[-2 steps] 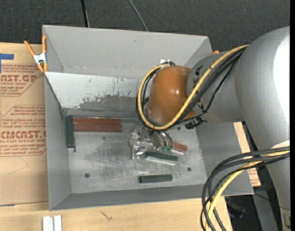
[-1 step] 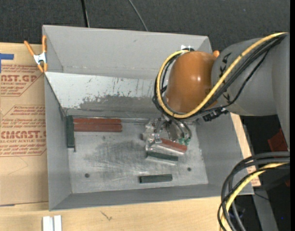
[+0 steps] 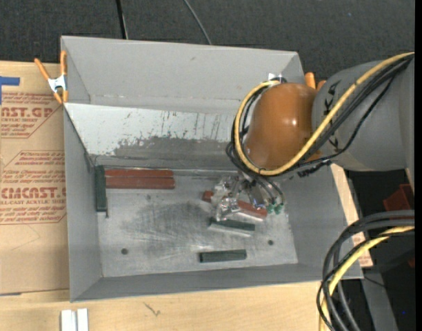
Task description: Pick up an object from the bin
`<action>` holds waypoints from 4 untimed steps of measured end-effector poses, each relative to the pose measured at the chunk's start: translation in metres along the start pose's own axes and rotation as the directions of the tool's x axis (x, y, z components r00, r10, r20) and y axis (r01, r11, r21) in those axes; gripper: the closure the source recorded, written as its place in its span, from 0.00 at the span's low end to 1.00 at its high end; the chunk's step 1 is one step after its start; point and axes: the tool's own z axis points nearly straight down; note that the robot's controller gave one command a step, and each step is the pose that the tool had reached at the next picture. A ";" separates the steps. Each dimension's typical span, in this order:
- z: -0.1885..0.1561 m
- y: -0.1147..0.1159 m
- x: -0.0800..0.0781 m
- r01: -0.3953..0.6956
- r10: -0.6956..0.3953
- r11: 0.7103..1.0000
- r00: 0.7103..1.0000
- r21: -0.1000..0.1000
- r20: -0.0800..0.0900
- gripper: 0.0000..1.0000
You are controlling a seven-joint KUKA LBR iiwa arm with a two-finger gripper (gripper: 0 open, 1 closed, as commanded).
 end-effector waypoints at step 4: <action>0.068 -0.016 0.022 0.104 -0.104 0.995 0.995 -0.003 -0.007 1.00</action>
Offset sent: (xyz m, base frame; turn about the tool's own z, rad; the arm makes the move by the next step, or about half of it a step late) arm 0.0000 0.0000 0.0000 0.0000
